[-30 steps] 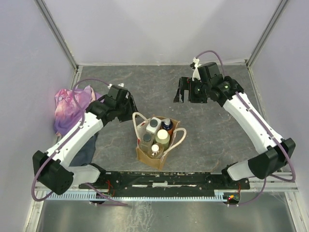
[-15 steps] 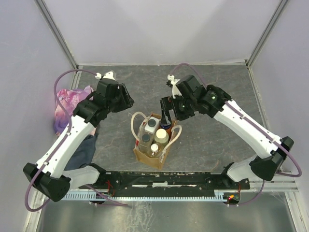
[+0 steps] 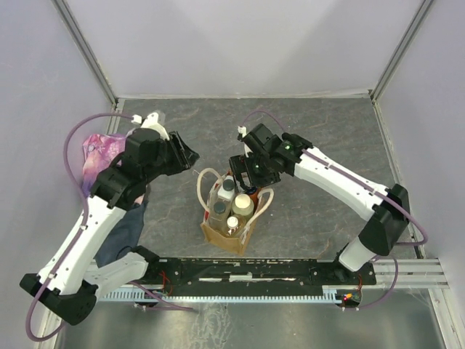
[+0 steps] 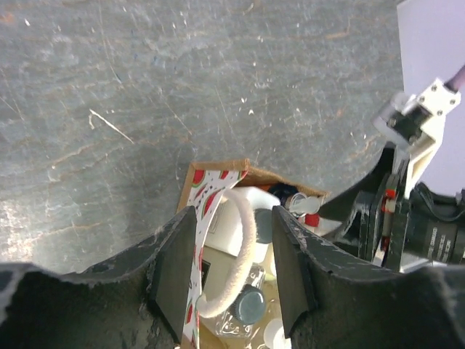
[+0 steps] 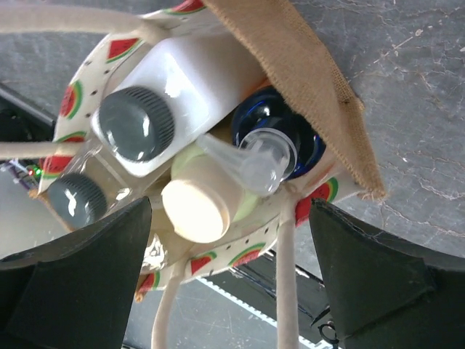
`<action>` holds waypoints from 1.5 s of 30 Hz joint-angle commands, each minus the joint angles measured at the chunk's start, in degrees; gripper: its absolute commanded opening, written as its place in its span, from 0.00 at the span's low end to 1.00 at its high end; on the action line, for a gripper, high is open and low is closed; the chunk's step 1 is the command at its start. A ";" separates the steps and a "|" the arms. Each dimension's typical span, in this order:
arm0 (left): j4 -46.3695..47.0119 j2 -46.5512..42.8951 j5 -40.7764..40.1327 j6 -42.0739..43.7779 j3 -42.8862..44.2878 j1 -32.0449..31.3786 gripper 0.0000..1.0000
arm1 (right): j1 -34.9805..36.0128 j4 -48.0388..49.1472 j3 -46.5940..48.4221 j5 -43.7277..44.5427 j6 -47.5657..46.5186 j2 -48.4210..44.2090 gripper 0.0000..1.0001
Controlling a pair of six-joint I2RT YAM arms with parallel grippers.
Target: Take the personal care products out of the canvas bag
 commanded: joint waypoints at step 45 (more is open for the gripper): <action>0.45 21.77 -2.75 7.87 8.42 -29.23 0.53 | -1.61 -5.73 -4.82 14.81 10.73 -15.17 0.87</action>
